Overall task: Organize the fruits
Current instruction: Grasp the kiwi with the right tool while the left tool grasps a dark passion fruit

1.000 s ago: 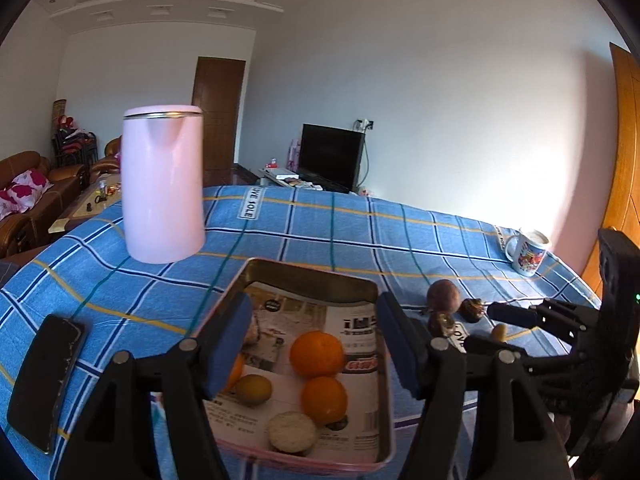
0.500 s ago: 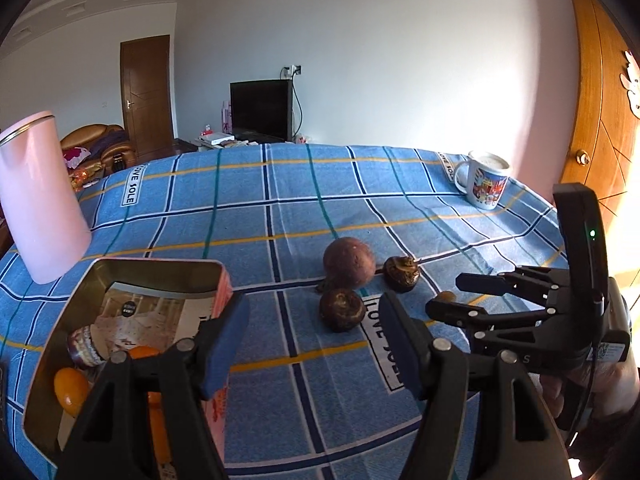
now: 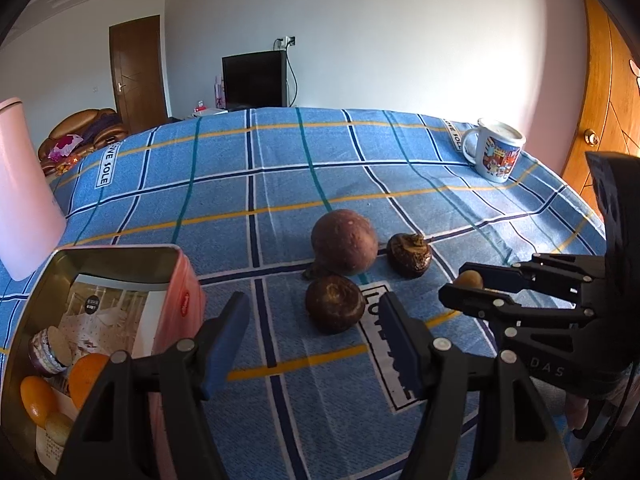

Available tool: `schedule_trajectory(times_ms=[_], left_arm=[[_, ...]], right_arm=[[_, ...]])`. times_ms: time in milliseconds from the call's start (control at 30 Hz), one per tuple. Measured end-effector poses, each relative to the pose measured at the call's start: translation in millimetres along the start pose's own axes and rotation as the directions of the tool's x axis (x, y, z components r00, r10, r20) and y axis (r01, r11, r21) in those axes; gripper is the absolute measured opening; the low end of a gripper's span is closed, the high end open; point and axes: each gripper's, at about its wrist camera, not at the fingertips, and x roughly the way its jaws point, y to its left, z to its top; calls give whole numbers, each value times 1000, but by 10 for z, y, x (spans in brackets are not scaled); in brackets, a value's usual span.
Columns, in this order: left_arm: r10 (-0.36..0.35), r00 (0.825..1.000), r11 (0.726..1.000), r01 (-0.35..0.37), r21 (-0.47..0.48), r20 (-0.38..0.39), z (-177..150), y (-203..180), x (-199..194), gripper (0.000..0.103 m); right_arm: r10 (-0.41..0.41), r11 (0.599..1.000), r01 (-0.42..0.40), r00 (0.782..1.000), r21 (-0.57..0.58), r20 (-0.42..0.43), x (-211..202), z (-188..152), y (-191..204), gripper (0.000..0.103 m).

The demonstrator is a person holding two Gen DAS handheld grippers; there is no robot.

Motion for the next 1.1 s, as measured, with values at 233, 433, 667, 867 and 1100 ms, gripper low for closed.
schedule_trajectory(times_ms=[233, 433, 667, 867, 1100], left_arm=[[1, 999, 1000, 0, 7, -49, 91, -57, 195, 69], [-38, 991, 999, 37, -8, -128, 119, -96, 389, 69], [-56, 985, 998, 53, -22, -161, 123, -102, 468, 50], [-94, 984, 995, 90, -35, -149, 96, -66, 411, 40], [-96, 994, 995, 94, -37, -51, 69, -48, 174, 40]], right_arm=[[-10, 998, 7, 999, 61, 52, -95, -7, -121, 29], [-13, 998, 9, 998, 59, 64, -109, -8, -123, 29], [-2, 998, -2, 998, 61, 67, -111, -16, -135, 29], [3, 998, -8, 996, 56, 91, -156, -20, -118, 29], [9, 999, -15, 988, 39, 153, -278, -42, -78, 29]])
